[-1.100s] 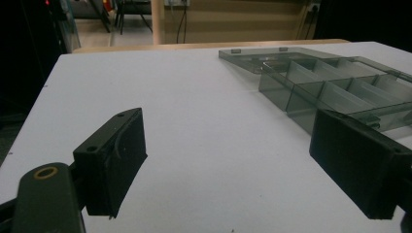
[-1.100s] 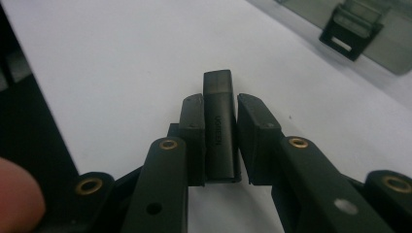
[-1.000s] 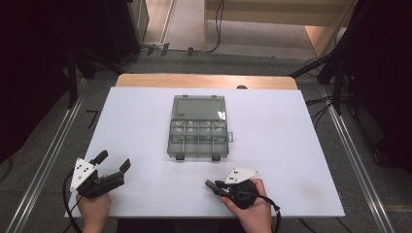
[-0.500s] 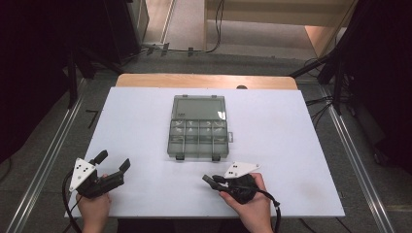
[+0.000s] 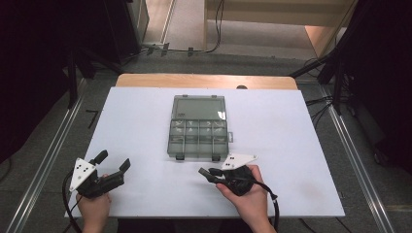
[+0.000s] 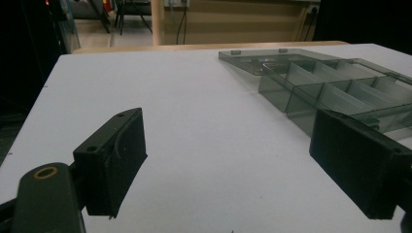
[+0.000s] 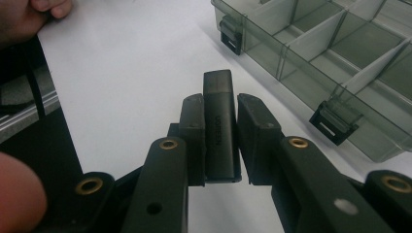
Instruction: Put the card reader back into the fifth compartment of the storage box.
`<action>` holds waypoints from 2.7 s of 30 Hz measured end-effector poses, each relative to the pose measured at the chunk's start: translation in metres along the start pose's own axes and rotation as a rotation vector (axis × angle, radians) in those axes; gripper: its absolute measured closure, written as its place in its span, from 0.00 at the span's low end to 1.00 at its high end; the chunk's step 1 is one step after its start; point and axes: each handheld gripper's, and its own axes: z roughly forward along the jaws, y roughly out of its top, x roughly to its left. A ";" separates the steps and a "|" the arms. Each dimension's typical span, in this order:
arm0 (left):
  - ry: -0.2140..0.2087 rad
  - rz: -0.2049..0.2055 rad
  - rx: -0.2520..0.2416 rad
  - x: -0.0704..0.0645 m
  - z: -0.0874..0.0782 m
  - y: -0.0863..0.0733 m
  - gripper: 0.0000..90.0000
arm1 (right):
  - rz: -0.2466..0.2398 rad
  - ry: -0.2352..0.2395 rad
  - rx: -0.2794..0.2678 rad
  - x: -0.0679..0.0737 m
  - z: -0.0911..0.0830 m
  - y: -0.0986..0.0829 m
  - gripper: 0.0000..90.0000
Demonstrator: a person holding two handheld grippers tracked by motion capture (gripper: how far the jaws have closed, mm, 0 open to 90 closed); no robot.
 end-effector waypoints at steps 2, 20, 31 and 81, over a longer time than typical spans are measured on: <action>0.001 -0.002 -0.002 0.000 0.000 0.000 0.15 | 0.002 0.002 0.000 0.000 0.001 0.001 0.80; 0.002 0.000 -0.002 0.000 0.000 0.000 0.15 | 0.008 0.015 -0.014 -0.010 0.007 0.027 0.80; 0.003 0.003 0.001 -0.001 0.001 0.000 0.15 | 0.012 0.007 -0.027 -0.017 0.005 0.035 0.80; -0.002 -0.015 -0.007 0.002 0.000 0.001 0.15 | 0.006 0.038 -0.010 -0.024 0.053 0.081 0.80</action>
